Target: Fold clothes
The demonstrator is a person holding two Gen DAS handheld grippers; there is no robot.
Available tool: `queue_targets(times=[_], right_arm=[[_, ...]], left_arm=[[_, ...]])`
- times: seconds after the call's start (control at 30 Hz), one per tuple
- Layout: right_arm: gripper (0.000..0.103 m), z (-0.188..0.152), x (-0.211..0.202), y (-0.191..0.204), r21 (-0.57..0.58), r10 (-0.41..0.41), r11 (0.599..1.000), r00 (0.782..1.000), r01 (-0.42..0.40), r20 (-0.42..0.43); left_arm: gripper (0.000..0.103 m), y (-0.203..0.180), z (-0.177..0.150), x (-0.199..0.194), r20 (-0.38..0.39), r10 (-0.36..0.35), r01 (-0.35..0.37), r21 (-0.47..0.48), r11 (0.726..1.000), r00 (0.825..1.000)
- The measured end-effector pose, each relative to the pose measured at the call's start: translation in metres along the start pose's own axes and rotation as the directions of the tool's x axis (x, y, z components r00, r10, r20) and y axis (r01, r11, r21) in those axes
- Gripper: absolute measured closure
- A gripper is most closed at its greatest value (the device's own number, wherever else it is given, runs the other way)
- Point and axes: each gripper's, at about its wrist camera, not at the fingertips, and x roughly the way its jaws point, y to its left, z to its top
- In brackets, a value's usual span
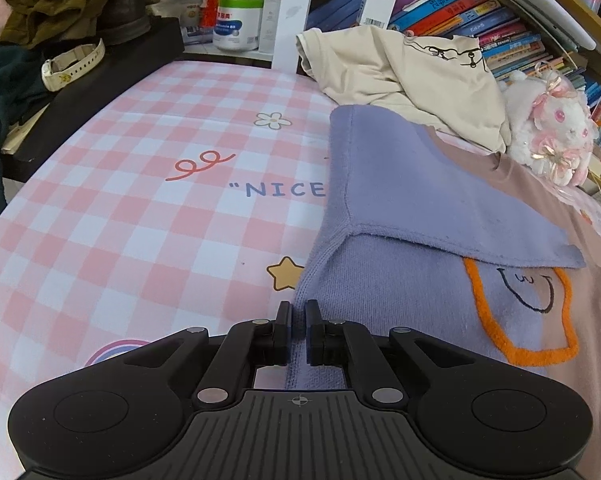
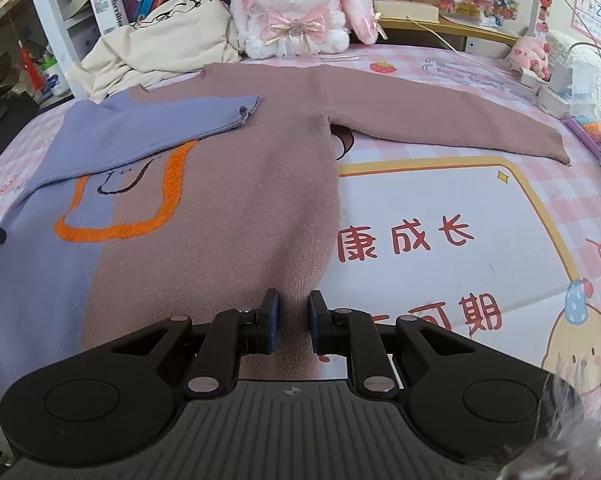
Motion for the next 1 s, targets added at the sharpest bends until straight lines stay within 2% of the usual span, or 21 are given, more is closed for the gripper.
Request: queue_targets(times=[0.1, 0.13, 0.23, 0.3, 0.33, 0.37, 0.4, 0.43, 0.57, 0.67, 0.8, 0.9, 1.0], right_arm=[[0.077, -0.001, -0.001, 0.001, 0.008, -0.029, 1.0, 1.0, 0.029, 0.001], [0.071, -0.001, -0.003, 0.001, 0.013, -0.033, 0.999, 0.999, 0.033, 0.003], [0.052, -0.003, -0.008, 0.003, 0.027, -0.046, 0.999, 0.999, 0.045, 0.016], [0.041, -0.003, -0.013, 0.005, 0.025, -0.058, 0.998, 0.998, 0.058, 0.033], [0.03, -0.003, -0.015, 0.007, 0.023, -0.068, 0.997, 0.997, 0.067, 0.043], [0.024, -0.003, -0.018, 0.008, 0.022, -0.078, 0.997, 0.996, 0.076, 0.053], [0.022, -0.003, -0.02, 0.01, 0.02, -0.083, 0.996, 0.995, 0.082, 0.061], [0.017, -0.003, -0.022, 0.012, 0.018, -0.089, 0.996, 0.994, 0.087, 0.069], [0.011, -0.005, -0.028, 0.02, 0.009, -0.115, 0.993, 0.99, 0.114, 0.084], [0.008, -0.009, -0.033, 0.025, 0.003, -0.13, 0.992, 0.987, 0.13, 0.093], [0.006, -0.016, -0.038, 0.033, -0.009, -0.149, 0.989, 0.985, 0.15, 0.091], [0.006, -0.023, -0.042, 0.036, -0.021, -0.171, 0.985, 0.982, 0.173, 0.077], [0.004, -0.031, -0.047, 0.035, -0.022, -0.198, 0.98, 0.978, 0.2, 0.068]], left_arm=[[0.094, -0.001, -0.001, -0.003, 0.004, 0.003, -0.003, 0.011, 1.0, 1.0], [0.094, -0.003, -0.002, -0.006, 0.008, 0.008, -0.008, 0.02, 1.0, 1.0], [0.083, -0.009, -0.004, -0.014, 0.02, 0.01, -0.011, 0.053, 0.999, 1.0], [0.062, -0.016, -0.007, -0.021, 0.029, 0.004, -0.006, 0.085, 0.996, 1.0], [0.056, -0.02, -0.009, -0.024, 0.034, 0.003, -0.007, 0.103, 0.995, 0.999], [0.043, -0.024, -0.011, -0.028, 0.041, 0.003, -0.008, 0.12, 0.993, 0.999], [0.035, -0.028, -0.013, -0.031, 0.047, 0.0, -0.007, 0.138, 0.99, 0.999], [0.032, -0.033, -0.015, -0.034, 0.049, -0.008, 0.0, 0.157, 0.988, 0.999], [0.018, -0.051, -0.025, -0.045, 0.041, -0.059, 0.047, 0.234, 0.971, 0.997], [0.014, -0.065, -0.036, -0.05, 0.024, -0.104, 0.091, 0.309, 0.947, 0.994], [0.011, -0.083, -0.048, -0.055, 0.018, -0.134, 0.114, 0.424, 0.899, 0.991], [0.009, -0.091, -0.055, -0.056, 0.0, -0.167, 0.147, 0.475, 0.868, 0.986], [0.007, -0.098, -0.059, -0.057, -0.015, -0.198, 0.179, 0.496, 0.85, 0.98]])
